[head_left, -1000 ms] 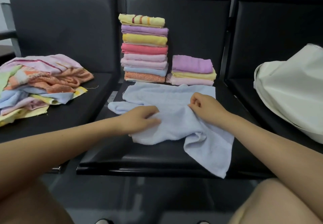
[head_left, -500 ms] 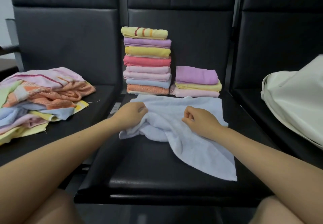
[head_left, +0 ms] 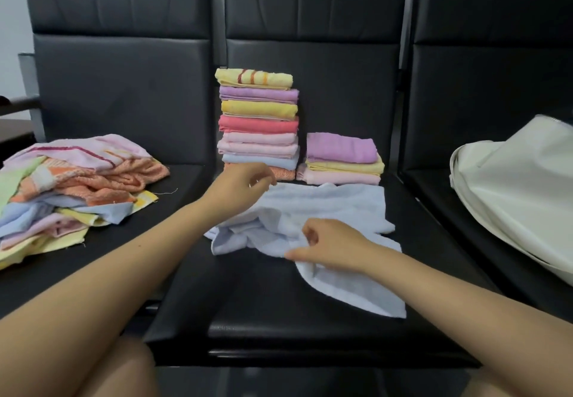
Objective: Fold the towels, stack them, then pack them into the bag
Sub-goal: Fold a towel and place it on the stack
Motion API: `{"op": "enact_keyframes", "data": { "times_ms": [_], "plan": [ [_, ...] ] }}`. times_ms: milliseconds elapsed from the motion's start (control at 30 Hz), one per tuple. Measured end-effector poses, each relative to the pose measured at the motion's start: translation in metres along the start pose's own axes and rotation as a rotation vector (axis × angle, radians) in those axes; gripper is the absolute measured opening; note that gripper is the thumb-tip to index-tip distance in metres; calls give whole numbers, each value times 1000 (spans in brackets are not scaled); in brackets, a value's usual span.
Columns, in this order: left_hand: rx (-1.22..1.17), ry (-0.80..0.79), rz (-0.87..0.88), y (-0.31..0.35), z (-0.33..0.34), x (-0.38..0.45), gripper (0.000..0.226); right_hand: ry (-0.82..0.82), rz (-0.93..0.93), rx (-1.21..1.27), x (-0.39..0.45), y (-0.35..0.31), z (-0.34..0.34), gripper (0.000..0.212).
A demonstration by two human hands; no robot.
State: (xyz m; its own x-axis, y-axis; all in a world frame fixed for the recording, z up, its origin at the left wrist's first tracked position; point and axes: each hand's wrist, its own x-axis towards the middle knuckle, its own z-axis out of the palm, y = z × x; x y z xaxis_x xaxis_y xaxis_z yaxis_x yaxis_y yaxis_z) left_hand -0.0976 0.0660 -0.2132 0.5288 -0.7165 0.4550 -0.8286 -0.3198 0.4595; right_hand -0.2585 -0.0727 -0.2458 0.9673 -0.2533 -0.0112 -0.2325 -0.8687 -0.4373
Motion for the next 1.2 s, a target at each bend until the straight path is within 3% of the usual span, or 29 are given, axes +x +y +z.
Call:
{"op": "enact_keyframes", "data": {
  "times_ms": [67,167,333,400,467,600,667,733,833,933,1000,1100,1200],
  "plan": [
    [14,-173,52,2,3,-7,13,-33,-9,-74,-2,2,4,35],
    [171,-492,79,-2,17,-18,15,18,68,263,-1,3,-4,35],
    [209,-358,67,-8,24,-20,5,89,279,767,8,6,-20,35],
    [187,-349,50,-8,27,-18,7,75,366,898,12,7,-23,21],
    [33,-262,-54,-2,26,-13,19,96,311,971,14,5,-29,4],
    [-227,-78,-270,1,19,2,31,85,86,553,19,18,-40,25],
    [-26,-133,-235,-3,19,4,28,70,31,450,24,27,-39,33],
    [235,-217,-173,-11,24,2,28,111,-1,384,30,34,-35,26],
    [396,-377,-188,-22,37,-4,62,132,19,220,39,47,-31,17],
    [512,-430,-10,-28,46,-6,89,77,101,36,46,65,-28,20],
    [470,-381,171,-32,46,-3,80,77,136,8,51,73,-27,24],
    [484,-231,410,-34,48,4,41,188,155,10,58,79,-28,16],
    [615,-204,304,-32,49,10,28,340,170,-8,61,87,-29,31]
  ]
}}
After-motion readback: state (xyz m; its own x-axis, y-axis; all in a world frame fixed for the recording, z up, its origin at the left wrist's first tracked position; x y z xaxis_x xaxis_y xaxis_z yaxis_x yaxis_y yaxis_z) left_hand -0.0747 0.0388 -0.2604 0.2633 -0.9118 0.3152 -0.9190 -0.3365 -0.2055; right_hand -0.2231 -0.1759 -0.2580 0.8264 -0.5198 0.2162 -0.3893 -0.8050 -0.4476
